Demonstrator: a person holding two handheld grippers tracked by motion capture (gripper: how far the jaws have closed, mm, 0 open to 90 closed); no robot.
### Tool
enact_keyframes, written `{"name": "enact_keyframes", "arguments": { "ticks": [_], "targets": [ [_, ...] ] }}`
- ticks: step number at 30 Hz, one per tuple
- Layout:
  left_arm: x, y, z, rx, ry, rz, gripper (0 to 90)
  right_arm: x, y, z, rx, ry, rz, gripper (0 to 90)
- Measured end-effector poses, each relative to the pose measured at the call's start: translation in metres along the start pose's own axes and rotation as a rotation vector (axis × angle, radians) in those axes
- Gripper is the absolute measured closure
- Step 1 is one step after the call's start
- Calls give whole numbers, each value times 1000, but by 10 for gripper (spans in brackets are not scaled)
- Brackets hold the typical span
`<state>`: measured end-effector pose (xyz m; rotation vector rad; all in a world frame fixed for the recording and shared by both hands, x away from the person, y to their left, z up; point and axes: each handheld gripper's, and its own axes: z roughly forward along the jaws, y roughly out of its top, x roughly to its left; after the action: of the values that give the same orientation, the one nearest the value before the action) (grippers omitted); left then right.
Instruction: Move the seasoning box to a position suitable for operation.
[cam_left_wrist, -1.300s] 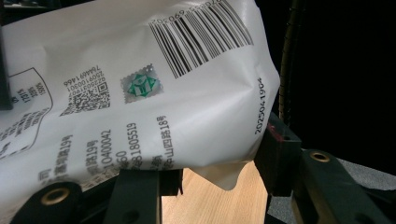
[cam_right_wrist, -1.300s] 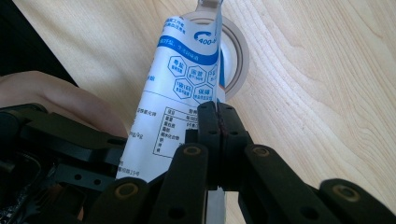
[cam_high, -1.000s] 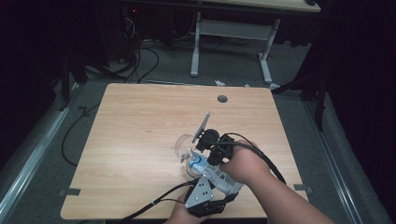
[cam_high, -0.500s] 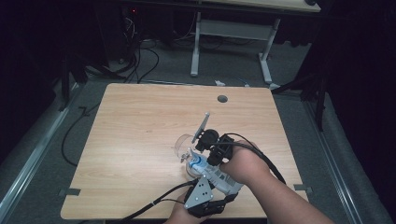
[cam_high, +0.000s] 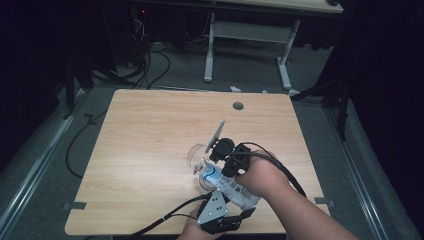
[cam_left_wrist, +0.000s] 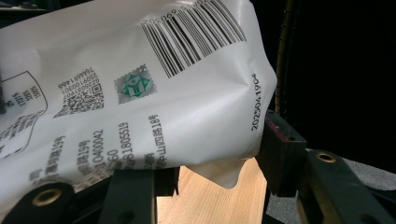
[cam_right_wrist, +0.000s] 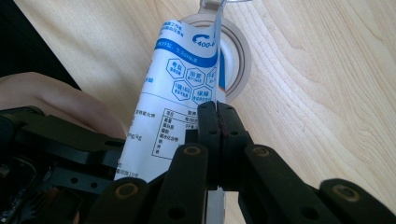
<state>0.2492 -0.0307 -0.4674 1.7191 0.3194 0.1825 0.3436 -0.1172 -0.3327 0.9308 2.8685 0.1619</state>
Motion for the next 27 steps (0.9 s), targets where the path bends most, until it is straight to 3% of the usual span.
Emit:
{"name": "enact_keyframes", "arguments": {
  "ticks": [27],
  "targets": [
    [0, -4, -2, 6, -2, 17, 552, 1, -1, -1, -4, -4, -8, 900]
  ]
}}
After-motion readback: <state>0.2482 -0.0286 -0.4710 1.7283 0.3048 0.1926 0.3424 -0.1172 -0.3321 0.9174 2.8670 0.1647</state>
